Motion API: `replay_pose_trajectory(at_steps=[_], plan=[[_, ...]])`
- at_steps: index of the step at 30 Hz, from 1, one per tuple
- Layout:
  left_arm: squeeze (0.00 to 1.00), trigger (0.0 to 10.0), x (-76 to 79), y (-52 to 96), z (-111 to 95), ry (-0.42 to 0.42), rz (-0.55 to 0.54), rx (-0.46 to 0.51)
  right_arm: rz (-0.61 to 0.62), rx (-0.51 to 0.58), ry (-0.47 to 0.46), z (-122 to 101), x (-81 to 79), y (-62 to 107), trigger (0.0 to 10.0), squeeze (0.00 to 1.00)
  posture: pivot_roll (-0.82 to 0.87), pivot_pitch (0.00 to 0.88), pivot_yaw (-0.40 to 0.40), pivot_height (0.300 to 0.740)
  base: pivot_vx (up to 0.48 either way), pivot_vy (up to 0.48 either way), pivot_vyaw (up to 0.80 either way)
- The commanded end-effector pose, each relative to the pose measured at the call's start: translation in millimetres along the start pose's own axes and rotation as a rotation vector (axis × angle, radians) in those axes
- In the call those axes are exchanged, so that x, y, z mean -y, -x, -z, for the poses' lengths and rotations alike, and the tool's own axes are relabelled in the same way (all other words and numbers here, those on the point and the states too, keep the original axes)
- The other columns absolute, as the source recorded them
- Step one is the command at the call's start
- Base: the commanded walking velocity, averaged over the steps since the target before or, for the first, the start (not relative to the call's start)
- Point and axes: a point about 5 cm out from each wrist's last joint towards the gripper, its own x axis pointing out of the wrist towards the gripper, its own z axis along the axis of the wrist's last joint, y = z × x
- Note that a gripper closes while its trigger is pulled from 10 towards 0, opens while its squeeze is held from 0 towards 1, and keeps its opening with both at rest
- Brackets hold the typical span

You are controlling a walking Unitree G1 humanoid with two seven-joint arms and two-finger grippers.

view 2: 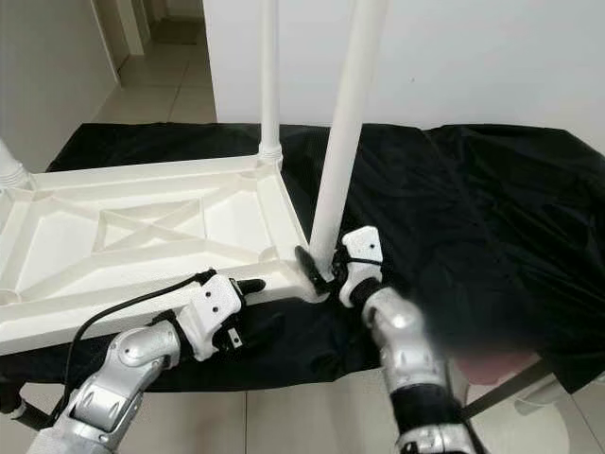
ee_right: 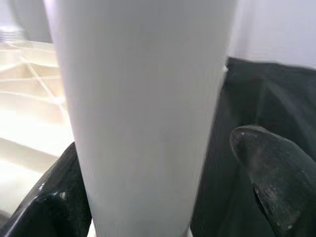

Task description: Building children table

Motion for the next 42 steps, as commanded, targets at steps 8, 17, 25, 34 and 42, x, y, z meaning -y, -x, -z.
replay_pose_trajectory(at_steps=[8,17,25,34,42], plan=[[0.00,10.0,-4.9,-1.8,0.6,-0.013,-0.075,-0.005,-0.163,-0.043,-0.008,10.0,-15.7,-13.3,4.9,0.00,0.03,0.000,-0.019,0.740,0.000,0.000,0.00],[0.00,10.0,-5.9,-0.8,0.6,-0.018,-0.082,-0.008,-0.209,-0.060,-0.015,16.5,-11.8,-16.9,0.0,0.00,0.04,0.000,-0.023,0.740,0.000,0.000,0.00],[0.00,10.0,-3.6,-0.7,0.9,-0.015,-0.078,-0.006,-0.176,-0.073,-0.049,20.2,-5.1,-13.3,10.0,0.00,0.03,0.000,-0.022,0.740,0.000,0.000,0.00],[0.00,10.0,-1.5,-3.5,0.9,-0.002,-0.079,-0.001,-0.045,-0.010,-0.124,18.4,-10.5,-15.0,10.0,0.00,0.02,0.000,-0.027,0.740,0.000,0.000,0.00],[0.00,10.0,-1.6,-5.5,0.3,-0.003,-0.082,0.003,0.064,0.008,-0.118,18.7,-15.4,-15.0,10.0,0.00,0.02,0.000,-0.035,0.740,0.000,0.000,0.00]])
